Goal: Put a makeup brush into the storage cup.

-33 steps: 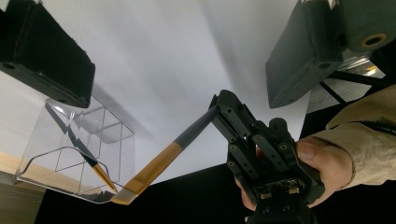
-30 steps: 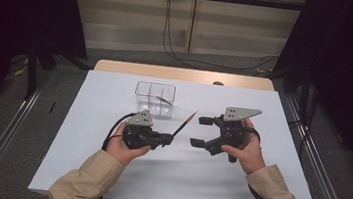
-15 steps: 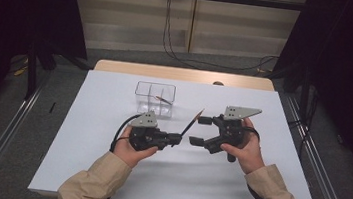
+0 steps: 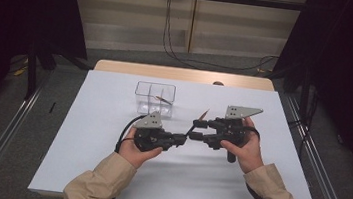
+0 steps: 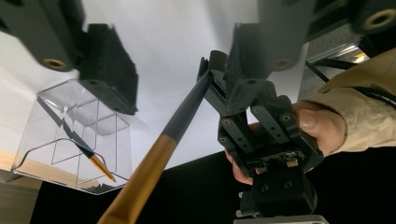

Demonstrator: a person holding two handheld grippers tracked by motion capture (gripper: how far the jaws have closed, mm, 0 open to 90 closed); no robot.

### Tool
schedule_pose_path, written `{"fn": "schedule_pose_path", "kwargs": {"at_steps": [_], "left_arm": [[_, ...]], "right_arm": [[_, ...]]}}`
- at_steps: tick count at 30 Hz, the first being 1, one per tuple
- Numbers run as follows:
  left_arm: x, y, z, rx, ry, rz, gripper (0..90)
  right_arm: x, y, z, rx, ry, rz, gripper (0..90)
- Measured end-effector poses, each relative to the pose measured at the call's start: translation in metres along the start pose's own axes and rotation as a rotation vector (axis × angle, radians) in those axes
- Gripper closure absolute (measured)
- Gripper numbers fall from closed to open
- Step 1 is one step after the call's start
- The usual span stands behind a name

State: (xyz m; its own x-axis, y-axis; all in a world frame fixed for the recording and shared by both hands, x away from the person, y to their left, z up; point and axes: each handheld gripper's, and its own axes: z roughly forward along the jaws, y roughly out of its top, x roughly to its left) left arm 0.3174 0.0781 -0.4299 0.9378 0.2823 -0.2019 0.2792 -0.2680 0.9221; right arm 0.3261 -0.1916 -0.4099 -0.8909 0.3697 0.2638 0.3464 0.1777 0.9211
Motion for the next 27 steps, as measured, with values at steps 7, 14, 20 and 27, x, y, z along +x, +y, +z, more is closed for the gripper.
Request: {"fn": "schedule_pose_path", "kwargs": {"at_steps": [7, 14, 20, 27], "left_arm": [[0.001, -0.001, 0.002, -0.001, -0.003, -0.013, 85.3], [0.0, -0.002, 0.006, 0.004, -0.006, -0.032, 85.2], [-0.001, -0.004, 0.011, -0.002, -0.01, -0.045, 85.0], [-0.004, -0.006, 0.019, 0.002, -0.029, -0.06, 83.1]], "right_arm": [[0.0, 0.0, 0.001, -0.006, 0.012, 0.032, 68.4], [-0.001, 0.001, 0.003, -0.01, 0.024, 0.053, 78.8], [-0.001, 0.002, 0.003, -0.003, 0.043, 0.08, 82.2], [0.0, 0.001, 0.008, 0.004, 0.056, 0.086, 83.4]]}}
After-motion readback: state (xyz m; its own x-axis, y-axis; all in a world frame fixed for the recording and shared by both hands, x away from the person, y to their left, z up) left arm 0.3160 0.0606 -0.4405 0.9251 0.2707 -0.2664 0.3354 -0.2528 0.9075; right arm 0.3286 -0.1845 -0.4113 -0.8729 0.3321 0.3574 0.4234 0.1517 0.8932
